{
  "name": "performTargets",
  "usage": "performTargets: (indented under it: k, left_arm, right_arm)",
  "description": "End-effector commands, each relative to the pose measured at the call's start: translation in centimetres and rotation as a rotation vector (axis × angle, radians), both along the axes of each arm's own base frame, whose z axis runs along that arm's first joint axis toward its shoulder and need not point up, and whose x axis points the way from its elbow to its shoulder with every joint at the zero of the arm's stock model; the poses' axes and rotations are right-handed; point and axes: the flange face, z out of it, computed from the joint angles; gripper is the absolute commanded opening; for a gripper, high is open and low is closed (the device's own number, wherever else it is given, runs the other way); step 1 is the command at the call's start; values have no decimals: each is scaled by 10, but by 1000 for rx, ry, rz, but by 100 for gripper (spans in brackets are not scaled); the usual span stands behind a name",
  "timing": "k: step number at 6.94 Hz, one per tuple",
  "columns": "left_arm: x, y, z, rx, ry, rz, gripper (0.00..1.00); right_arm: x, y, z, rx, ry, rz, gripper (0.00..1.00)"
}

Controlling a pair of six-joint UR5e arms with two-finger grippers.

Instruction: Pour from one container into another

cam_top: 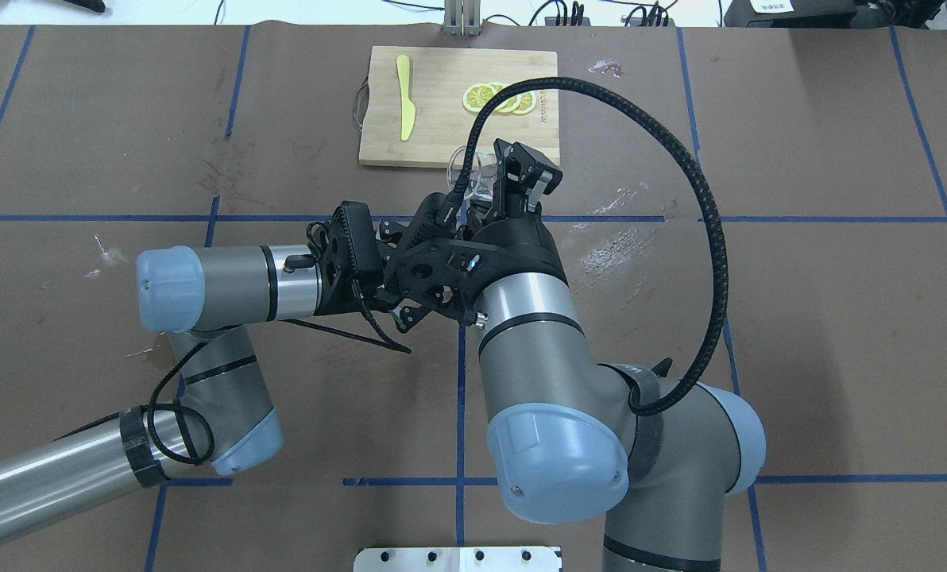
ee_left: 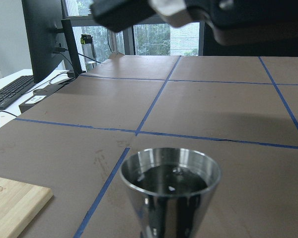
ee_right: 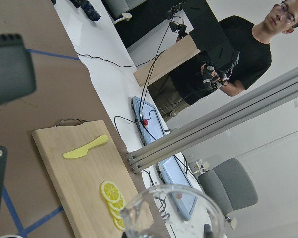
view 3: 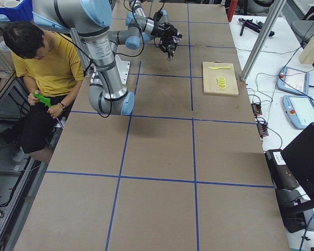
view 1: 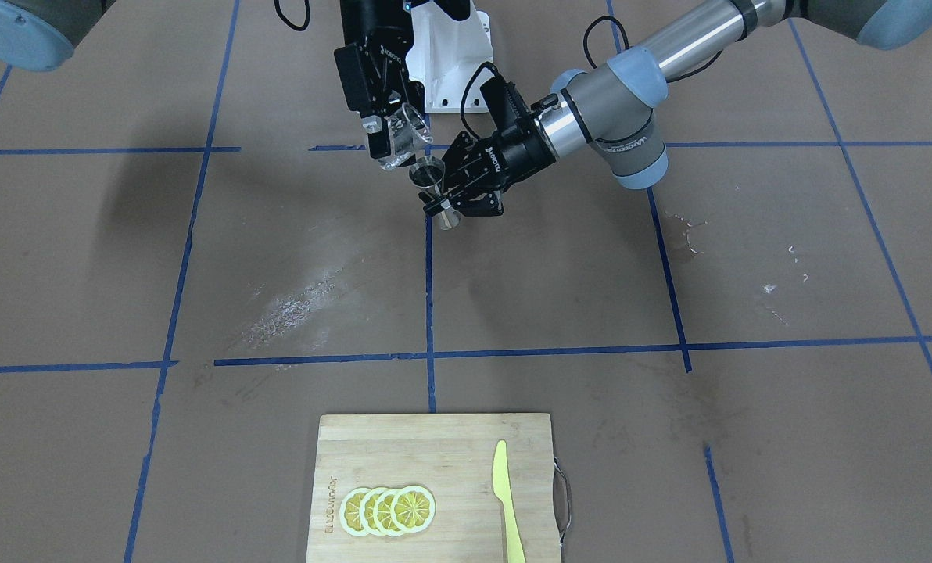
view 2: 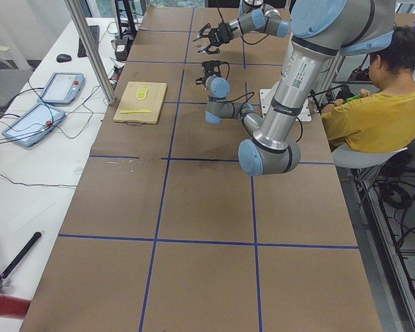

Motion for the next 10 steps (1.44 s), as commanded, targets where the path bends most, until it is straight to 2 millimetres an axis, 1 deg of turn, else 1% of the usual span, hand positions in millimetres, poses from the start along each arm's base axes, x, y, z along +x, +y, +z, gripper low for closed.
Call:
performTargets:
  k: [1, 2, 3, 4, 5, 6, 8, 9, 10]
  left_arm:
    - [-1, -1, 0, 0, 1, -1, 0]
    - [-2, -2, 1, -2, 0, -3, 0]
    - [-3, -3, 0, -1, 2, -5, 0]
    - [-5, -4, -1, -1, 6, -7, 0]
    - [-9, -6, -3, -5, 12, -11, 0]
    - [-16, -8, 6, -20, 5, -16, 0]
    - [-52, -8, 27, -72, 11, -26, 0]
    - [-70, -3, 38, -93, 12, -30, 0]
    - [-87, 5, 52, -140, 18, -23, 0]
  right_arm:
    - [15, -11, 12, -86, -159, -1, 0]
    - [25, -17, 28, -134, -273, -20, 0]
    - [34, -21, 53, -133, -319, -28, 0]
    - [43, -24, 70, -130, -369, -32, 0]
    - [50, -30, 86, -179, -448, -38, 0]
    - [56, -38, 98, -231, -501, -38, 0]
    - [62, -39, 109, -231, -516, -31, 0]
    - [62, -39, 110, -231, -514, -29, 0]
    - [62, -39, 111, -231, -513, -29, 0]
